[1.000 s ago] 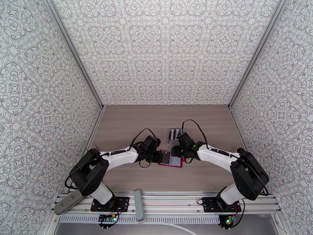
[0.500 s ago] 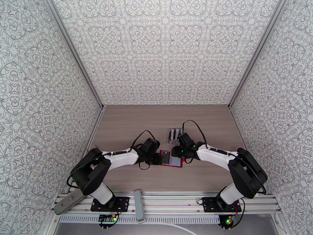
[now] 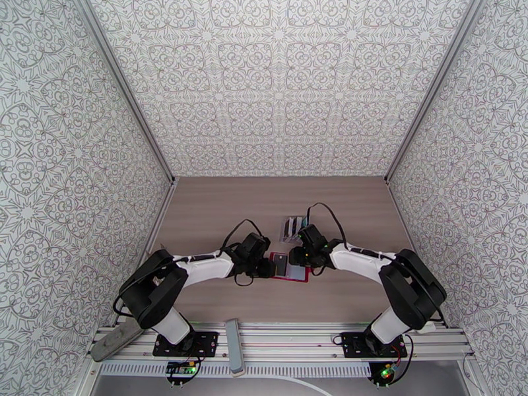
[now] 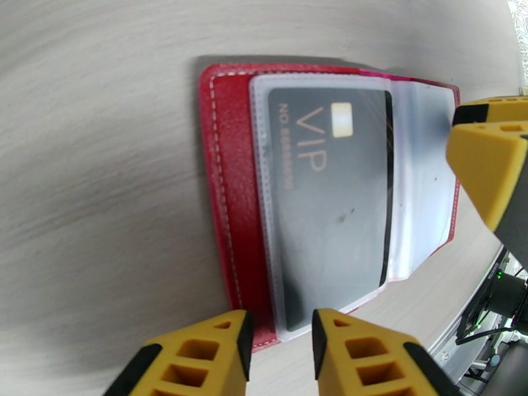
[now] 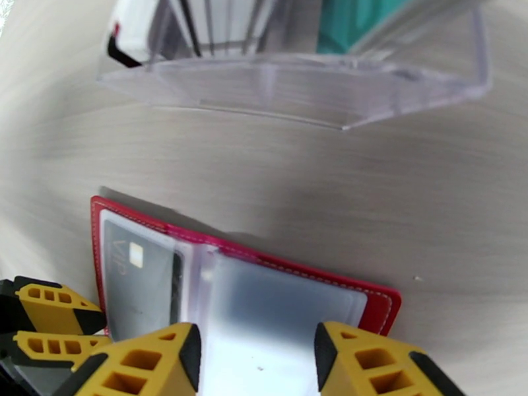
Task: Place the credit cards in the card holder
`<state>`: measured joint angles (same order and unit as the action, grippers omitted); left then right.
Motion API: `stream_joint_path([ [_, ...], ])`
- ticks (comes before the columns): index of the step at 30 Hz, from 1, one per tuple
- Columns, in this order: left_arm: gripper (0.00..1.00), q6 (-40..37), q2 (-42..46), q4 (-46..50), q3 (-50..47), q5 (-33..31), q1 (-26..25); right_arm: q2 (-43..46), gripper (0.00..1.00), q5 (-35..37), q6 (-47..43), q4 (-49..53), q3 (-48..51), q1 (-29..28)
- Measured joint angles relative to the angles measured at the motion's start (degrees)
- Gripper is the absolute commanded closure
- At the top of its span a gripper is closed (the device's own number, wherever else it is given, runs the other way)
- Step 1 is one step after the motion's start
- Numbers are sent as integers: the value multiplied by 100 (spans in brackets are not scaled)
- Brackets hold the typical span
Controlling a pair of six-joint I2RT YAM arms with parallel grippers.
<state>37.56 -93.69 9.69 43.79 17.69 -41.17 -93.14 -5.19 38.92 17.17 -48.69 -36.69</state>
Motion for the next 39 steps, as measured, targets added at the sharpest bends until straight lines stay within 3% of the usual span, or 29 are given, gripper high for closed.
stream_joint_path([
  [12,55,-2,2,-81,-9,94,0,-68,50,-4,-83,-120,31,0],
  [28,49,-28,2,-133,-9,205,0,-98,50,-66,17,-354,68,-173],
  [39,49,-221,7,-498,-149,466,2,-98,59,-133,177,-382,94,-308],
])
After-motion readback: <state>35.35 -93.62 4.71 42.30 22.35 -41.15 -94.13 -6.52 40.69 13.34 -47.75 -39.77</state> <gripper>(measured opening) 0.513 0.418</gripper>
